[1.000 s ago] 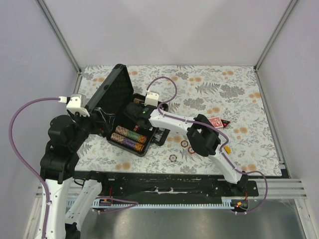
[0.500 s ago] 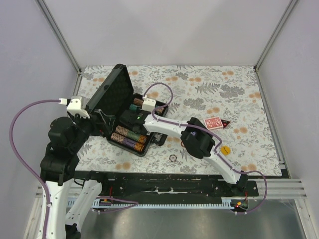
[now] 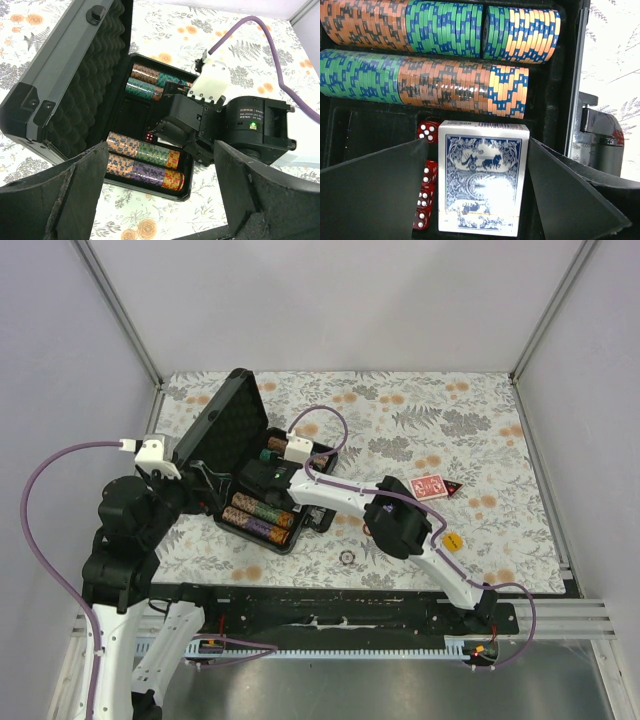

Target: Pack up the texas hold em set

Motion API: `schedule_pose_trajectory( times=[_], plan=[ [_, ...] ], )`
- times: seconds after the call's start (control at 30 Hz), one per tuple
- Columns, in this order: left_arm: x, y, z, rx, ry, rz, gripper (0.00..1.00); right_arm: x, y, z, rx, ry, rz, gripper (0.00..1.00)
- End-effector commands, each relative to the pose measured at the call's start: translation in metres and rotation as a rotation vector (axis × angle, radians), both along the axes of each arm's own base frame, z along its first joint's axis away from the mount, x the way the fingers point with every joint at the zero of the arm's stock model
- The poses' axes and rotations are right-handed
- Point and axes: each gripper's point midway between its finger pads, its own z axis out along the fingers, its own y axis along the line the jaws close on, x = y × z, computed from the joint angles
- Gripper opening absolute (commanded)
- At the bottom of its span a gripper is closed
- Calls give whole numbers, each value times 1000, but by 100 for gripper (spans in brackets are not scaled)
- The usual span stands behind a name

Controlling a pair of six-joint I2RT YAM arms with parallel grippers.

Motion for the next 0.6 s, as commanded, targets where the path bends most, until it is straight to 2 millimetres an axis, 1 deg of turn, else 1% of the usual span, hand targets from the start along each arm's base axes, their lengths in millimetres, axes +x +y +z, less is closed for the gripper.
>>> schedule_pose_trajectory(
  times=[0.0, 0.2, 0.27, 0.3, 0.33, 0.43, 0.53, 0.57],
  plan=[
    [-1, -4, 9, -26, -24, -14, 91, -5, -14, 48, -38, -24, 15, 87],
    [-2, -4, 8, -24, -21, -14, 91, -2, -22, 70, -69, -69, 23, 88],
    [-2, -4, 8, -25, -21, -13, 91, 1, -16, 73, -70, -79, 57, 88],
    [-2, -3, 8, -24, -21, -10, 91, 2, -14, 73, -71, -78, 72, 85],
    [-1, -3, 8, -23, -21, -7, 91, 3, -8, 71, -61, -71, 100, 81],
    [-1, -2, 9, -24, -21, -3, 91, 5, 0, 63, -47, -47, 151, 66],
    [-1, -1, 8, -23, -21, 1, 91, 11, 0, 46, -44, -9, 154, 51],
    [-1, -1, 9, -23, -23, 1, 91, 12, -1, 40, -44, 7, 151, 48]
  ],
)
